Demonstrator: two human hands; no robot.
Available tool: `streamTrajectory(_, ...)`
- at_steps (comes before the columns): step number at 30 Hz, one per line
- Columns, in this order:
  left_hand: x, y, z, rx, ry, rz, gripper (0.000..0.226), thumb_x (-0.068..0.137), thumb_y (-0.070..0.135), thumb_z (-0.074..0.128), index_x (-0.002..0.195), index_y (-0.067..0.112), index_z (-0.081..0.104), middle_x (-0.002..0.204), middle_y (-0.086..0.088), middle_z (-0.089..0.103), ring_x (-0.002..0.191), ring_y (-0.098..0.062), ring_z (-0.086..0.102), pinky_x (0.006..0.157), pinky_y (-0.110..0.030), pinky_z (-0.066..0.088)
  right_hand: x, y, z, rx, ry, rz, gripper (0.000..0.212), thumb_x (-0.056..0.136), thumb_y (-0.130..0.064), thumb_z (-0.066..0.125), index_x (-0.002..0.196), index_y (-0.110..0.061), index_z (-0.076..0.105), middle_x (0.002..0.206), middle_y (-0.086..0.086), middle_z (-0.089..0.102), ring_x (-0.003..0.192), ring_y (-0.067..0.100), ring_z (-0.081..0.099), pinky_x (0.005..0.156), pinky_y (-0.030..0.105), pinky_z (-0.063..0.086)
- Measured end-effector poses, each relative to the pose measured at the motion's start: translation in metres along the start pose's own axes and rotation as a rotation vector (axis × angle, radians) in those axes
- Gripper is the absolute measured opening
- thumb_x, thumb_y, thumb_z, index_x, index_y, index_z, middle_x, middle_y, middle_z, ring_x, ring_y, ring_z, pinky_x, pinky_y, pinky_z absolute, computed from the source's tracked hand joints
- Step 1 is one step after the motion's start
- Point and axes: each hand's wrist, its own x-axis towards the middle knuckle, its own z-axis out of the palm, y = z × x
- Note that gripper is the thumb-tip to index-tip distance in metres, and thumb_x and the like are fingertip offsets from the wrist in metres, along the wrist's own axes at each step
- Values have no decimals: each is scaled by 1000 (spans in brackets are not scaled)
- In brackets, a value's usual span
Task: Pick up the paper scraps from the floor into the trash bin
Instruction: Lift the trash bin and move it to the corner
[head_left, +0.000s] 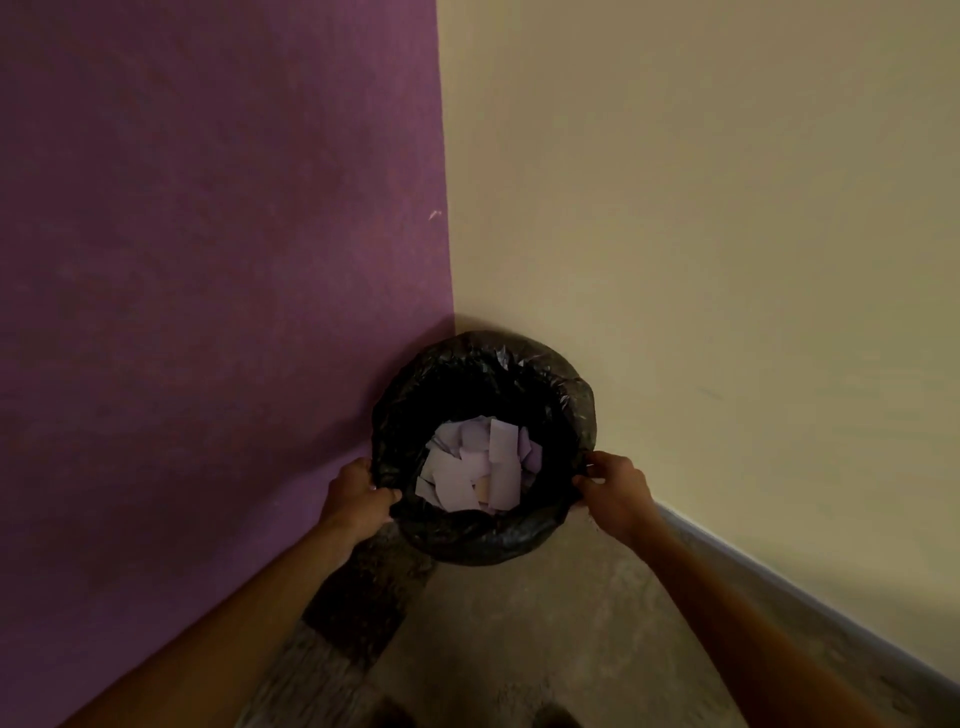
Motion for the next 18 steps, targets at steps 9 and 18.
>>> streamTrajectory(9, 83, -36, 35, 17, -24, -48, 40, 89, -1, 61, 126, 11, 57, 119, -9, 61, 98, -22, 62, 66, -27, 56, 79, 41, 49, -30, -37, 39, 17, 92, -2, 56, 105, -8, 65, 85, 8, 68, 67, 26, 71, 75, 45, 60)
streamTrajectory(18, 122, -66, 47, -10, -8, -73, 42, 90, -3, 58, 129, 12, 55, 122, -12, 60, 105, -27, 61, 80, -37, 58, 120, 54, 88, -40, -106, 46, 22, 92, 0, 52, 110, -6, 63, 74, 0, 67, 69, 27, 73, 76, 50, 60)
